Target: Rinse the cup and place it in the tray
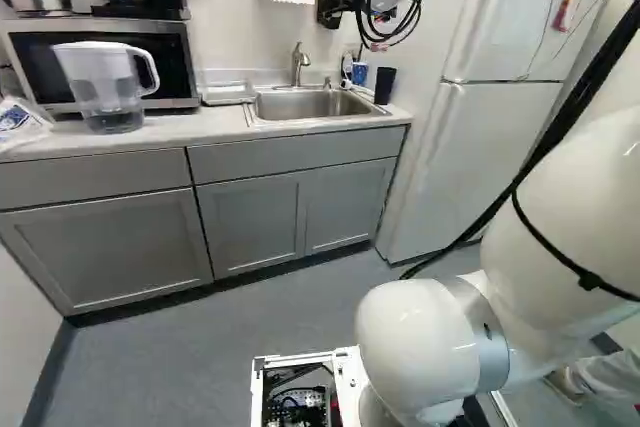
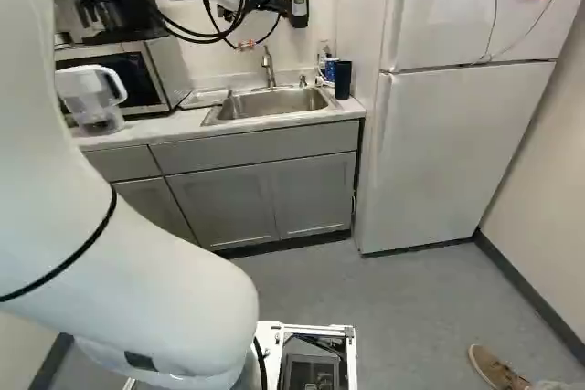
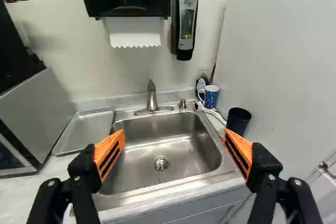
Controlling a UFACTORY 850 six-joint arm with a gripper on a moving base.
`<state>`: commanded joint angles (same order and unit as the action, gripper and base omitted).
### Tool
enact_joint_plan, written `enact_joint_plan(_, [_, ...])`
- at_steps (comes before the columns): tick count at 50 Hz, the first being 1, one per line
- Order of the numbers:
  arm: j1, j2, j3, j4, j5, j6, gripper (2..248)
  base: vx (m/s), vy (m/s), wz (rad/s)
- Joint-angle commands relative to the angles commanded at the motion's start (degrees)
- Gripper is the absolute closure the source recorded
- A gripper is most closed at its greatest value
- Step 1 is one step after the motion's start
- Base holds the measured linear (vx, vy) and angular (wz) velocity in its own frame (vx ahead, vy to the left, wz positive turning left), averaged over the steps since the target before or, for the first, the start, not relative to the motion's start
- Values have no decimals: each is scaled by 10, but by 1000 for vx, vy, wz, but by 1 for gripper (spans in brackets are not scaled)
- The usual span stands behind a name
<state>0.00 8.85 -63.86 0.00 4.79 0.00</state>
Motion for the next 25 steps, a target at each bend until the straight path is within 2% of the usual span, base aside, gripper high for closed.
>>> enact_joint_plan(25, [0, 0, 0, 0, 0, 0, 3, 148, -3, -36])
